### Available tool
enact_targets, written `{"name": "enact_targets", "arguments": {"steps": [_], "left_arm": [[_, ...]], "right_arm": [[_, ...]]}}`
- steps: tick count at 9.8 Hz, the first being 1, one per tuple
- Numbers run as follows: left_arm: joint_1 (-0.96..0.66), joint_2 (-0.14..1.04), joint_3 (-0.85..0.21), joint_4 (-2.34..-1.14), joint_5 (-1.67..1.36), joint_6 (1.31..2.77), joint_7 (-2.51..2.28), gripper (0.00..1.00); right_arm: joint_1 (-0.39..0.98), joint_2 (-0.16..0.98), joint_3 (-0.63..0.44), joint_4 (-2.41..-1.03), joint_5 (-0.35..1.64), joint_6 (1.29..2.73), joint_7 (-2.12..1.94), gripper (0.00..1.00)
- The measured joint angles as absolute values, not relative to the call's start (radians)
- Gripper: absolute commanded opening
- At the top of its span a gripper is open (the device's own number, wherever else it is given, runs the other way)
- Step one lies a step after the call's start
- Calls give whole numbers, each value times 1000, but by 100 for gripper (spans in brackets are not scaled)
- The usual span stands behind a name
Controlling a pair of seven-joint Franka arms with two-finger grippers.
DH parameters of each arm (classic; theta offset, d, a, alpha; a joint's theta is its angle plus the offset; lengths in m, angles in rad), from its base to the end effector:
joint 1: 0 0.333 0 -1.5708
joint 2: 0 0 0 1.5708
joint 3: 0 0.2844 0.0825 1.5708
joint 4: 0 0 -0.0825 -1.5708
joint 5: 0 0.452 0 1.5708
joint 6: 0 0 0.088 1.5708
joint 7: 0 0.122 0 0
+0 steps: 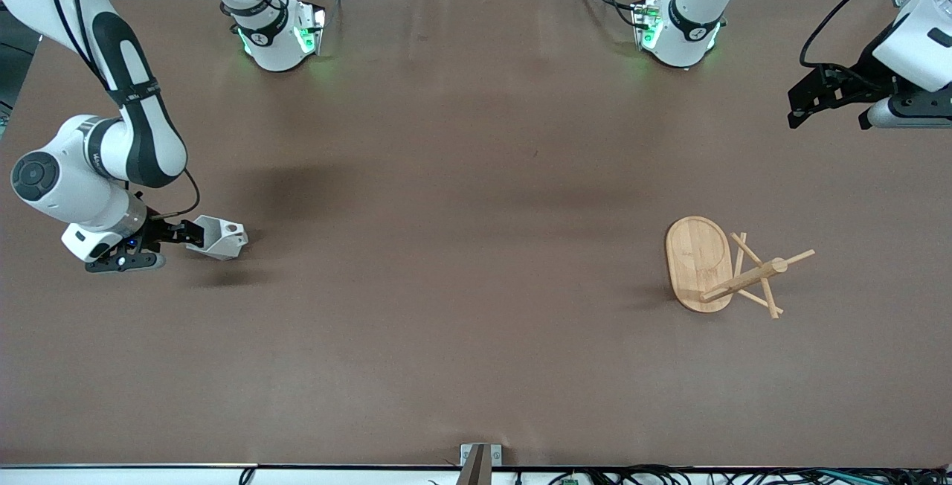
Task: Hang cup on rack
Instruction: 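Reach the right gripper to the white cup and close on it, then lift the cup with the right gripper while the left gripper approaches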
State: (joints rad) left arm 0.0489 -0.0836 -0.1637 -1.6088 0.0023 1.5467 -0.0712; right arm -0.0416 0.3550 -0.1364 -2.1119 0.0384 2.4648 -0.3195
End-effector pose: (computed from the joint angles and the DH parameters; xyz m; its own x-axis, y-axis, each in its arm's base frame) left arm 0.5929 -0.0715 0.6055 0.9988 -0.0432 0.0215 -0.0429 -0.9990 -0.0144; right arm 0.6011 -0.1114 0.1494 0.9928 0.1197 -0.0054 0.1198 -0.9925 0.0226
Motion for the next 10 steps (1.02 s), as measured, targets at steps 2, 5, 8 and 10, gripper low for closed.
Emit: {"name": "enact_targets", "arguments": {"steps": [2,5,8,10], "left_arm": [[49,-84,-165,-1609,2,1547,-71,100],[49,-84,-168,-1609,2,1547,-71,100],[49,-84,-168,-1609,2,1547,-71,100],[47,-84,-170,-1609,2,1547,-69,100]], "right_arm": [[-42,366,-135,-2112,38,2467,-322,41],[-41,374,-133,-2112,61,2480,-322,0],[-40,369,-130,-2108,98,2472,-323,0],[-38,369,-130,-2068,98,2382,-323,0]]}}
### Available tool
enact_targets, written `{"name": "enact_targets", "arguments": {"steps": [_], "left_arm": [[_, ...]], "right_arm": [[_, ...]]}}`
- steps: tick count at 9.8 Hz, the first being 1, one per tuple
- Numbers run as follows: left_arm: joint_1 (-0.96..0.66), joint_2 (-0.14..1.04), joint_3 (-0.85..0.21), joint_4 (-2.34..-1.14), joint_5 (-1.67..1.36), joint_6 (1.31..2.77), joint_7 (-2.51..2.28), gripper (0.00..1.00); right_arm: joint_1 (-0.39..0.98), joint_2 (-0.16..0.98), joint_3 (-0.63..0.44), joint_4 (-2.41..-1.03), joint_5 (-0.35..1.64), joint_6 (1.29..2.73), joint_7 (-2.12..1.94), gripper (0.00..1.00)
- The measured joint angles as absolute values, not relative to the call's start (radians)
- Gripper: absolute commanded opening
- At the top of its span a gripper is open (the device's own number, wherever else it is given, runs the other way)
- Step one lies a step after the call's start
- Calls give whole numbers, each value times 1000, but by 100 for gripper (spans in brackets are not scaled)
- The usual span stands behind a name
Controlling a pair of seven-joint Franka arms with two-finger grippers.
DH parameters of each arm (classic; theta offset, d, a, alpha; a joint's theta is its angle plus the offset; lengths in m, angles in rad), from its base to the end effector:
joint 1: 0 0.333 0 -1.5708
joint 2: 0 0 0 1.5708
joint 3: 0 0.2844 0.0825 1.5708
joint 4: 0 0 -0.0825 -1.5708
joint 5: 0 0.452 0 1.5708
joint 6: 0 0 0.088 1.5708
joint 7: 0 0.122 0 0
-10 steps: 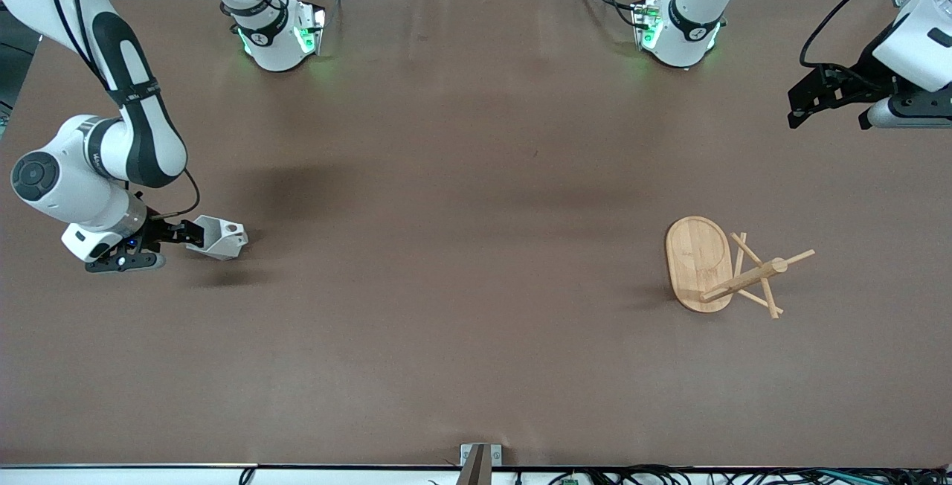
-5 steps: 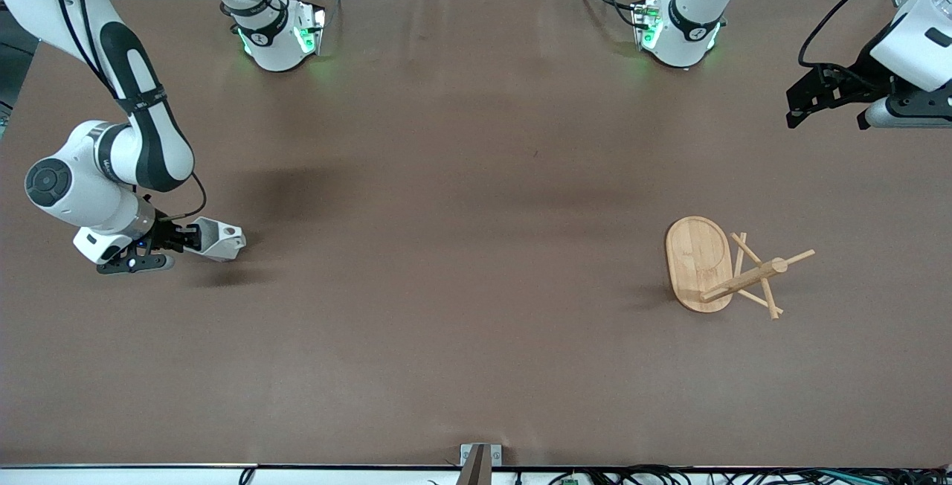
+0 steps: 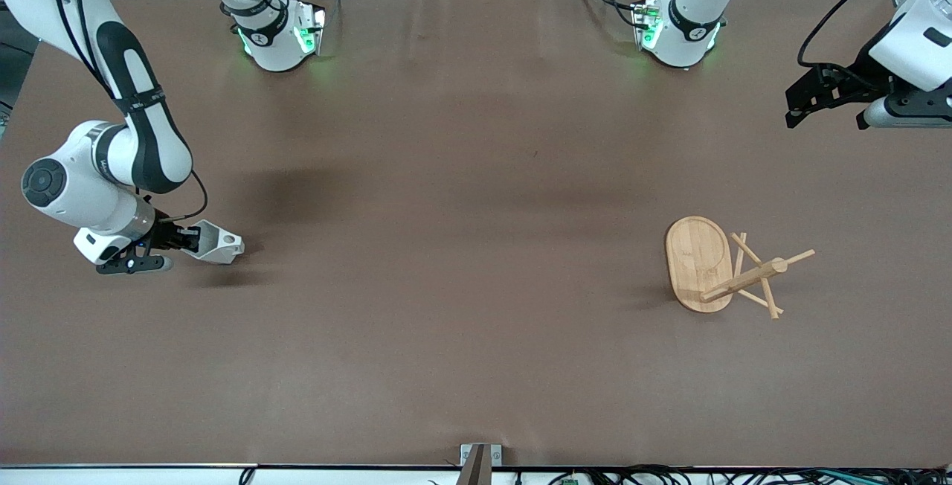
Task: Hang cup on rack
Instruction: 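Lift the cup with the right gripper while the left gripper approaches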
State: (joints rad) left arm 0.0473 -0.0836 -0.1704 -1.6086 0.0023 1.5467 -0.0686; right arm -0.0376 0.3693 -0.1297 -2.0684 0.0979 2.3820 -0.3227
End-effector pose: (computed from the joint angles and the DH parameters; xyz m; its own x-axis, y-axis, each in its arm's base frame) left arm 0.5923 -0.0765 0.6056 0.9983 -0.0541 0.0216 -0.0538 -0.9984 -0.0150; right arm 0.6079 -0.1038 0.1525 0.9949 0.0906 -0.0437 0.0892 -0.9955 -0.0325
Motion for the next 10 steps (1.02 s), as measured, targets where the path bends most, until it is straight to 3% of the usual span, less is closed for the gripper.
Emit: {"name": "enact_targets", "arguments": {"steps": [3,5,10], "left_arm": [[20,-72,-199,-1576,-31,1547,-62,100],[-24,-32,-246,-1560,-53,1547,-63,100],[-236,55,-305,-1498,-81,1550,-94,100]], "right_arm": [[-34,321,-128,-1820,127,2033,-278,0],[-23,285,-113,-1700,260,1867,-234,0],[0,255,37,-1703,737,1824,-145,0]]}}
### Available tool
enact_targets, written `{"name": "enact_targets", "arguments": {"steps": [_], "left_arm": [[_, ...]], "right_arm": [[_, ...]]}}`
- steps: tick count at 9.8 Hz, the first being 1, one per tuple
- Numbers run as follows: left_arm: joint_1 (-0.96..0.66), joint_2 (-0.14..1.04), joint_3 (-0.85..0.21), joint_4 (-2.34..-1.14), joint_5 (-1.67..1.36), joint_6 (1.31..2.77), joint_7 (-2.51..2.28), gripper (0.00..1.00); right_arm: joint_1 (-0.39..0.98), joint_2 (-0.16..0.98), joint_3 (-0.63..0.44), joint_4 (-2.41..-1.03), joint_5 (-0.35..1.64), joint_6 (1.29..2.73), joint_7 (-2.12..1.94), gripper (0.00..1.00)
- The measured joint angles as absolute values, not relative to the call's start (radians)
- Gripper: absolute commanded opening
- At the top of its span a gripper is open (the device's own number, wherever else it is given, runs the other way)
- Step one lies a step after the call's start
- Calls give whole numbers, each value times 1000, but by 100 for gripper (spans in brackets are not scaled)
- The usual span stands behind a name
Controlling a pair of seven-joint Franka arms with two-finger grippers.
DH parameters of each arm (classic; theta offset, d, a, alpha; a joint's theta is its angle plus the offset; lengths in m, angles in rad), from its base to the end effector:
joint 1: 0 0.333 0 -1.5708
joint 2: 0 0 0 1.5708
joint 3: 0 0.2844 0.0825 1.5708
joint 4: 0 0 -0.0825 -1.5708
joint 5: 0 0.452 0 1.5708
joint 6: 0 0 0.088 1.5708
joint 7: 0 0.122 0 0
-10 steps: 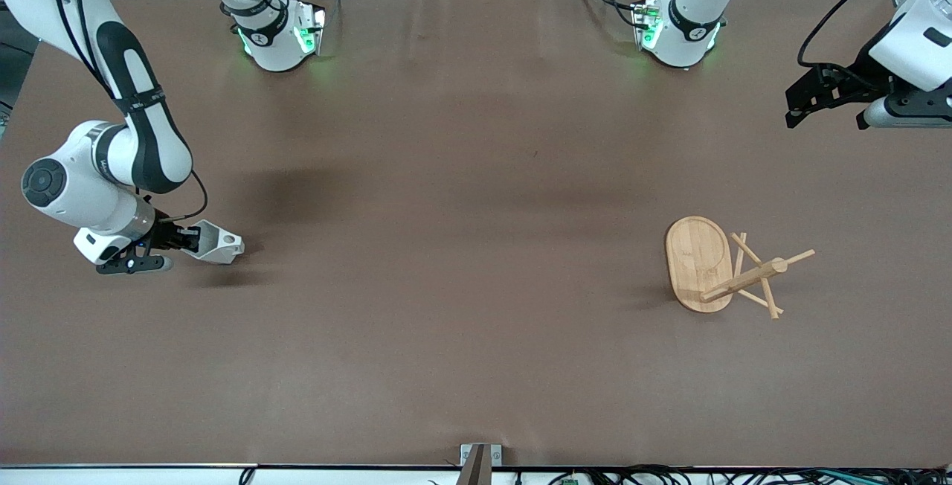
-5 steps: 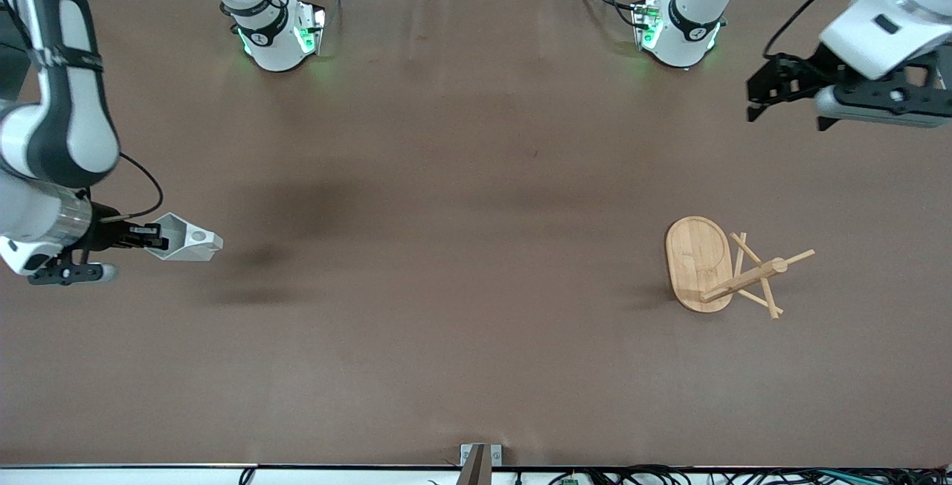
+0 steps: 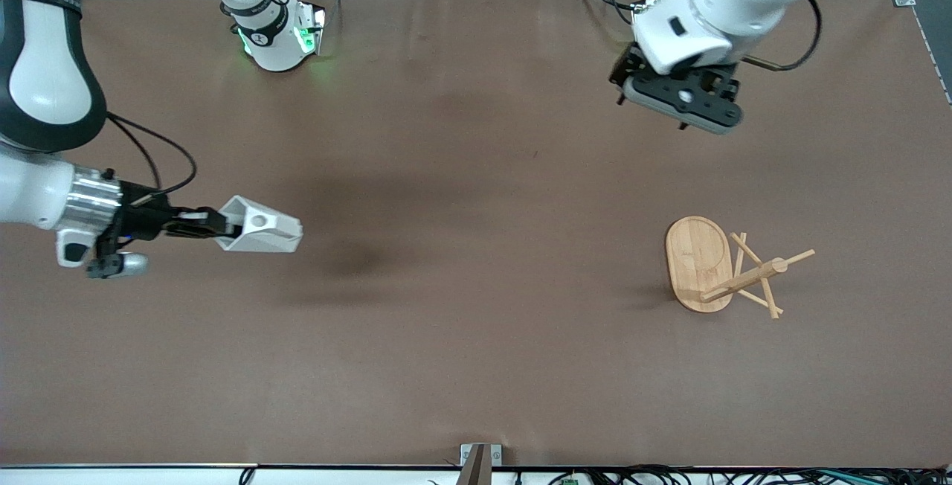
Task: Hang cup on rack
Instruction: 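Lift the cup with the right gripper while the left gripper approaches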
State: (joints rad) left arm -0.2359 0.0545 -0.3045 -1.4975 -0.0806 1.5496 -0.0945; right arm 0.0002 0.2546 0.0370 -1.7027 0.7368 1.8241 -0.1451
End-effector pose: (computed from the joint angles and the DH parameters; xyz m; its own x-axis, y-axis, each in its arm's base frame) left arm 0.5419 -0.3317 0.5834 0.9014 -0.4328 -0.0089 -0.4300 -0.8977 0.0963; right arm 0.6789 0.0886 0.3847 0.9946 -0.0228 -0.1014 -0.0836 -0.7547 -0.6508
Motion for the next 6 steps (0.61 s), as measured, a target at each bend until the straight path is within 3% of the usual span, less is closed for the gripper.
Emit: {"name": "enact_targets", "arguments": {"steps": [6], "left_arm": [[-311,111,-312,-1465,-291,1599,-732,100]], "right_arm": [[12,254,272,-1839,1175,1920,-176,0]]}}
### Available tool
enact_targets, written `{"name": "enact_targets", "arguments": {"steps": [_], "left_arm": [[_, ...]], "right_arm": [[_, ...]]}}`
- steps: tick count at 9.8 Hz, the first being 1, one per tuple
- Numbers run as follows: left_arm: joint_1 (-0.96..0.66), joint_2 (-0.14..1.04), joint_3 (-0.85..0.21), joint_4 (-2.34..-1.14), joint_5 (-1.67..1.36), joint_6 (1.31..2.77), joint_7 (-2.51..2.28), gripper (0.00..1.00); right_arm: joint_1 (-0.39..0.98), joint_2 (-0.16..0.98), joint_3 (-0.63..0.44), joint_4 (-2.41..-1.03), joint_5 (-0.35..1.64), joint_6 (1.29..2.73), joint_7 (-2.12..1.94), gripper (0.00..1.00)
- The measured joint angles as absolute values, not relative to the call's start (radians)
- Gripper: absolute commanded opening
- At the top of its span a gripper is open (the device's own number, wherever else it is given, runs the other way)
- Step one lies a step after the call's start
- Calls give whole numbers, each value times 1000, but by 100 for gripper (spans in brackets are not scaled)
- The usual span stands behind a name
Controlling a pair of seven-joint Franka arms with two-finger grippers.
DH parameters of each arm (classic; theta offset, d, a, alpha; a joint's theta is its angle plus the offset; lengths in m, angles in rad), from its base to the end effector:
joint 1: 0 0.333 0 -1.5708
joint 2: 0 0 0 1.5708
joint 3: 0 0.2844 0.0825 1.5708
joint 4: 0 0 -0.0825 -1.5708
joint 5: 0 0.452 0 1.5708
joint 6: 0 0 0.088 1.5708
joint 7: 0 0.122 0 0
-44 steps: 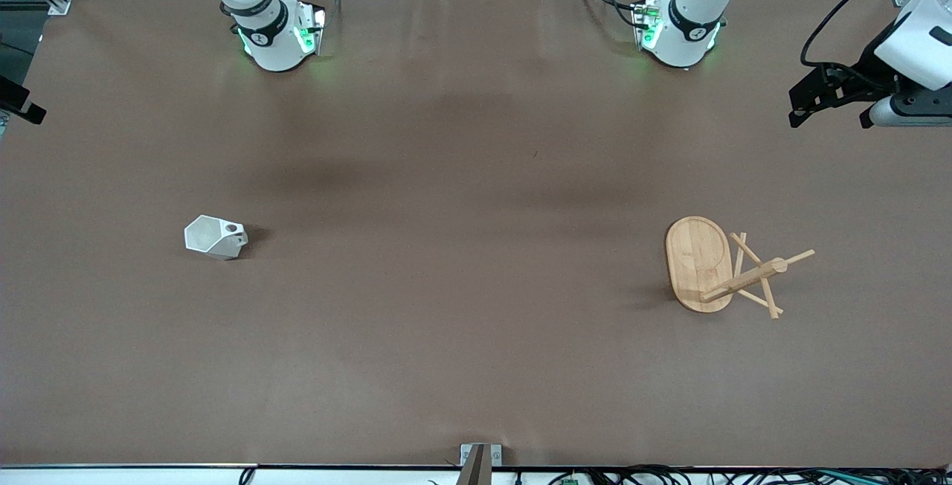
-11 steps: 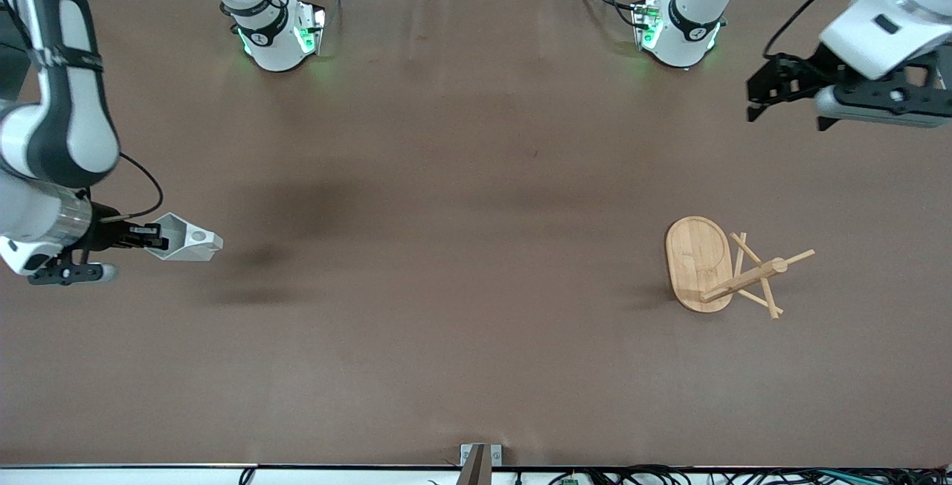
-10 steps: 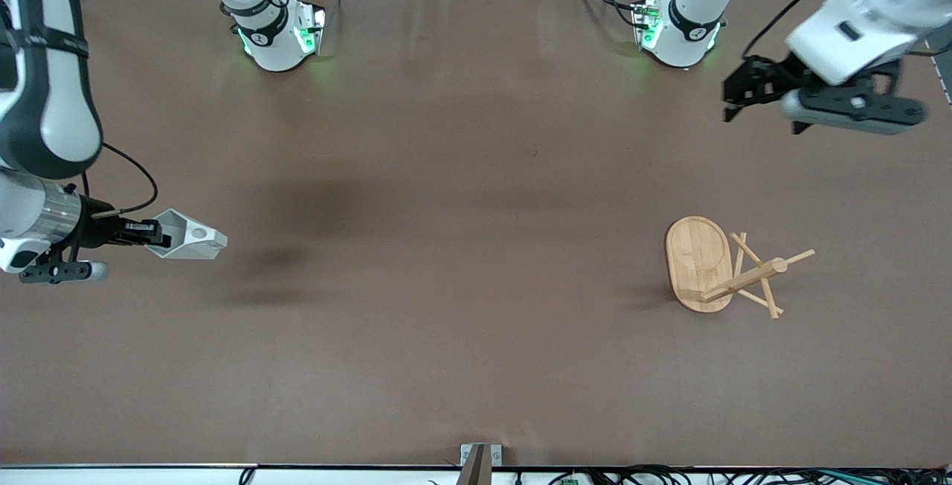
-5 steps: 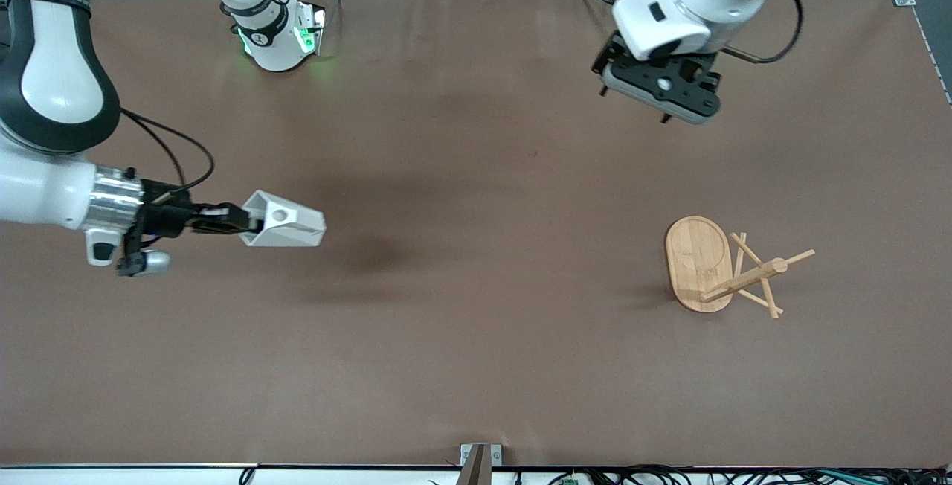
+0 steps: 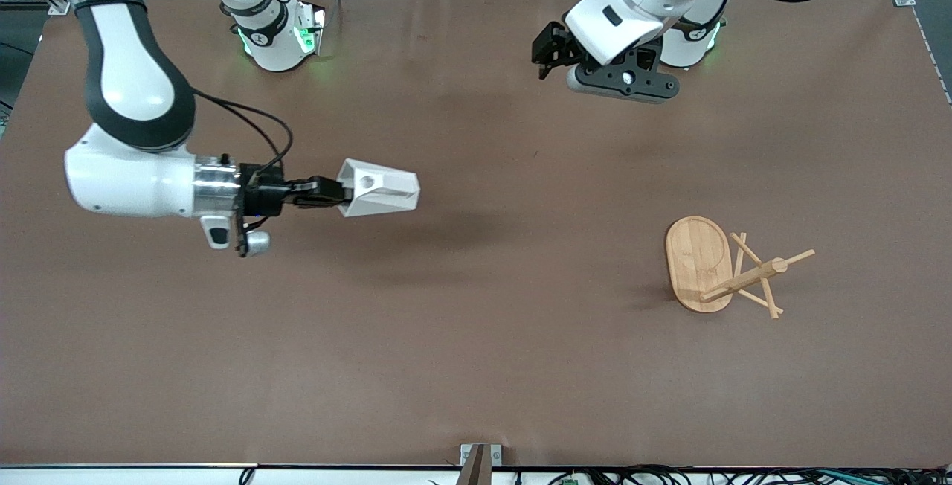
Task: Hang cup on rack
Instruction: 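Lift the cup with the right gripper while the left gripper approaches, then bring the left gripper to the cup held by the right gripper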
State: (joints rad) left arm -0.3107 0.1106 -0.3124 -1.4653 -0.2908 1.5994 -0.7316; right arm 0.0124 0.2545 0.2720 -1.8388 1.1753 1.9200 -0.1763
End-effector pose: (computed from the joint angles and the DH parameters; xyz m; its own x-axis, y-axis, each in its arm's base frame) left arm 0.5178 -0.4026 0.5764 0.9773 0.0874 -0.1928 0.1360 -0.9572 0.2557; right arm 0.6293 0.2580 0.3544 0.9756 0.0382 -0.2164 -0.1779 -0.4412 -0.8796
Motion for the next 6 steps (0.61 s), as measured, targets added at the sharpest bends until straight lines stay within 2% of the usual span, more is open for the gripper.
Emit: {"name": "enact_targets", "arguments": {"steps": [3,6], "left_arm": [[-330,131,-313,-1463,-306,1677,-996,100],[-380,134,-318,-1462,-273,1686,-926,100]], "right_arm": [[13,255,352,-1920,1369,1950,-241,0],[13,254,396,-1943,1414,1964,-242,0]]}}
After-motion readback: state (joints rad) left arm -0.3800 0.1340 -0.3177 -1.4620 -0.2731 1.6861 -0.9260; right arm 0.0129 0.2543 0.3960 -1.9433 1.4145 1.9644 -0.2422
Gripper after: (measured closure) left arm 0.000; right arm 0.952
